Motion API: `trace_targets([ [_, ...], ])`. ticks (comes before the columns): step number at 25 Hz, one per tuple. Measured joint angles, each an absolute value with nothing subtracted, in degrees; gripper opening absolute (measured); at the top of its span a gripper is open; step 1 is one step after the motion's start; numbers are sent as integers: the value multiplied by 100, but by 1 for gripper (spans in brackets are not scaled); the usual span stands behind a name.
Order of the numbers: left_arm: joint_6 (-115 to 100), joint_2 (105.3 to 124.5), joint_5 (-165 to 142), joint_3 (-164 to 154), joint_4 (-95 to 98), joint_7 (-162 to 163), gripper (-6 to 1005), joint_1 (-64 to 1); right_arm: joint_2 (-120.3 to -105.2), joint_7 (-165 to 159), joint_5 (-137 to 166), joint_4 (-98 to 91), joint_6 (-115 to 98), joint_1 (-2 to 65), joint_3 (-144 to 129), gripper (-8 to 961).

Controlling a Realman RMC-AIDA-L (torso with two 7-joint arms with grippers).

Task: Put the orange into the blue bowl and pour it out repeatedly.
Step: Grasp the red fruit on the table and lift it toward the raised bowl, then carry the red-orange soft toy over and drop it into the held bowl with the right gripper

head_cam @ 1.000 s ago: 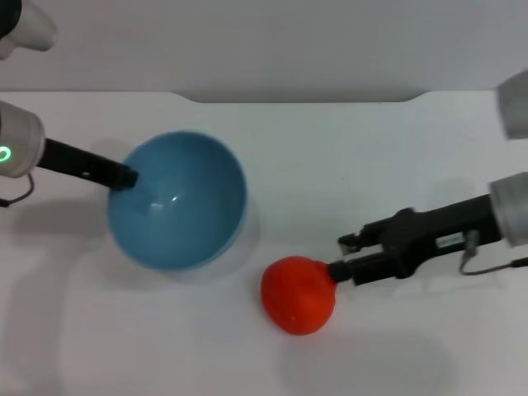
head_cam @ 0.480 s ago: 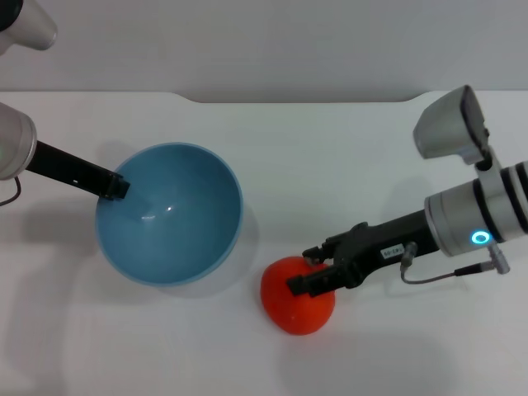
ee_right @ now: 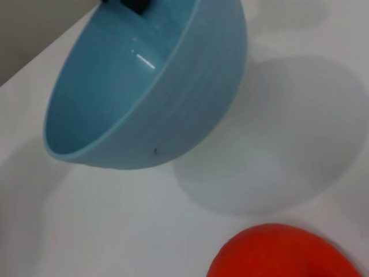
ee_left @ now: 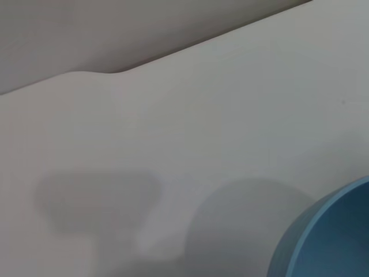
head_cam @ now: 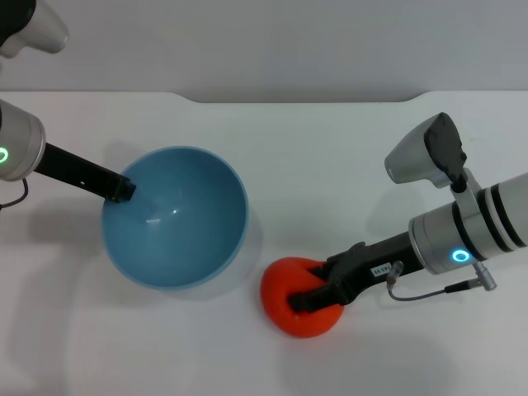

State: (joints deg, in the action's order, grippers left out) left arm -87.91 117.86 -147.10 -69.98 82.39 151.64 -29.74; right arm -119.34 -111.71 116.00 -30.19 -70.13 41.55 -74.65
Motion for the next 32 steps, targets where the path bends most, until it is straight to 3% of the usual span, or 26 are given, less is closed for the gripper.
trace_targets([
  [4,-8778,11791,-14704,-7059,8236,15166,-2,-2977,-11919,-11191,11555,-2991,-7009,4112,-7373,659],
  [14,-8690,11799,-14673,-7259,8111,15200,-1,-3034,-11805,-11137,10781,-3886,-7717,3165,-6566,212],
  [23,-8286,11837,-14588,-8347,7220,15583,0,-3597,-11818,-10770,9855,-5788,-9327,2367,-5459,107],
  [32,-7919,11868,-14169,-9329,6964,16016,-1,-4008,-11843,-10669,10028,-6060,-9438,2547,-6278,61],
])
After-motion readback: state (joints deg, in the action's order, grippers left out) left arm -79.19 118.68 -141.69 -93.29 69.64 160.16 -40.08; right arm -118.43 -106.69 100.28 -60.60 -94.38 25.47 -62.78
